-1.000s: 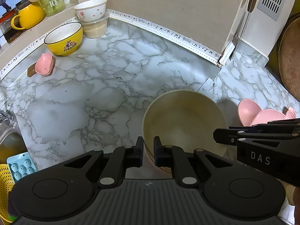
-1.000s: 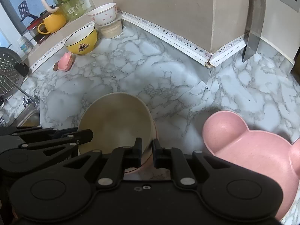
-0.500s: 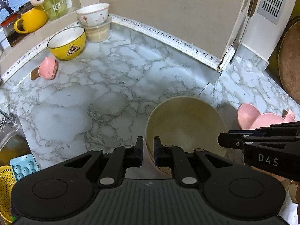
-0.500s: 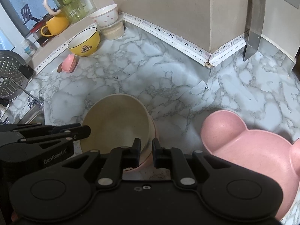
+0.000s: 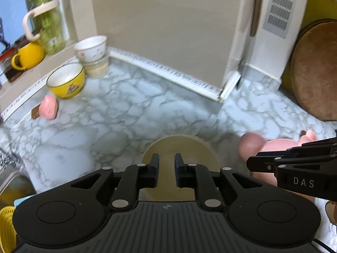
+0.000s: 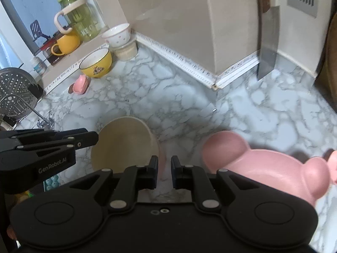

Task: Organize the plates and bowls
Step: 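Lower the cream bowl into the pink bowl with both grippers, then move both grippers over to the small pink heart-shaped dish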

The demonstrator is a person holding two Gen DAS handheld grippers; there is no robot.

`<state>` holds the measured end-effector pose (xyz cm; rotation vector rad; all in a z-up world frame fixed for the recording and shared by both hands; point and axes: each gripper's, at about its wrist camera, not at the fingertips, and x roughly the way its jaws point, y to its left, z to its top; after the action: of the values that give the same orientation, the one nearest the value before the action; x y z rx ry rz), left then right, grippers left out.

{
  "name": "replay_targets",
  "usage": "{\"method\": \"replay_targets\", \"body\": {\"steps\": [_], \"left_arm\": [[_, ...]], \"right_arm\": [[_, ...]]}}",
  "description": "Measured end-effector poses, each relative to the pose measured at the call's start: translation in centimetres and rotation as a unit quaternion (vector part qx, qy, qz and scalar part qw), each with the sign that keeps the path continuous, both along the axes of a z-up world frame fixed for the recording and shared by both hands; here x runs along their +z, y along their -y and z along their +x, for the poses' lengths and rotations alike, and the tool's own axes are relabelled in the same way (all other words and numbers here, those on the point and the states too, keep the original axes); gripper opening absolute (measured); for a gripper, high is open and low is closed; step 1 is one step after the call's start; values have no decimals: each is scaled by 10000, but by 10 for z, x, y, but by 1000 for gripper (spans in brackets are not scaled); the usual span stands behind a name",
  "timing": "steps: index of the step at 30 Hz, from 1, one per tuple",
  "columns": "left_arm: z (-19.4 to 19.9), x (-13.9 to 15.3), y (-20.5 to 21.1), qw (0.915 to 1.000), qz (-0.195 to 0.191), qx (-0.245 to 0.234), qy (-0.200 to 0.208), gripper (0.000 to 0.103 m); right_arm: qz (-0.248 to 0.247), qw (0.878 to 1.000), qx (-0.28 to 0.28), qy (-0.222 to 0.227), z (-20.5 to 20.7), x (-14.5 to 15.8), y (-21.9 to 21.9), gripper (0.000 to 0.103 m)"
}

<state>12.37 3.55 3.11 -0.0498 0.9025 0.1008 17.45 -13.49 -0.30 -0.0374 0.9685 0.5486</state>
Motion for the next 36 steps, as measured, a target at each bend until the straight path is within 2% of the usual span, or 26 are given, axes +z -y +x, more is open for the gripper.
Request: {"method": "replay_targets", "body": {"steps": [2,4,9,12,24,28,30,31,32,34,36], "left_arm": [[1,6,8,9999,-6,-41,120,46],[2,13,18,9995,4,-111,300,63],[11,26,45,9982,-46,-367,482,65],[17,30,63,9968,-100,-533,586,71],[49,44,144,9884,-113,-1283,806,71],[65,47,177,9844,-115,-1546,837,72],[71,46,191,9826,-123,-1655,833,72],[75,45,198,9817,-140,-1712,820,72],[79,44,204,9809,-160,-1762,810,72],[84,41,217,9789,-166,-1870,802,73],[91,38,231,9763,-139,-2003,807,73]], "right_arm": [[48,9999,-14,99,-3,6,9,11],[91,9997,-76,205,-5,13,20,11],[206,9986,-226,434,-10,28,49,11],[241,9973,-370,594,-12,33,68,12],[261,9912,-882,948,-16,39,147,13],[412,9879,-1178,918,-13,35,178,17],[449,9854,-1382,888,-11,31,195,24],[483,9839,-1484,872,-11,29,202,39],[500,9827,-1553,872,-10,28,209,67],[530,9804,-1673,896,-11,25,223,95],[532,9770,-1850,920,-11,23,236,93]]}}
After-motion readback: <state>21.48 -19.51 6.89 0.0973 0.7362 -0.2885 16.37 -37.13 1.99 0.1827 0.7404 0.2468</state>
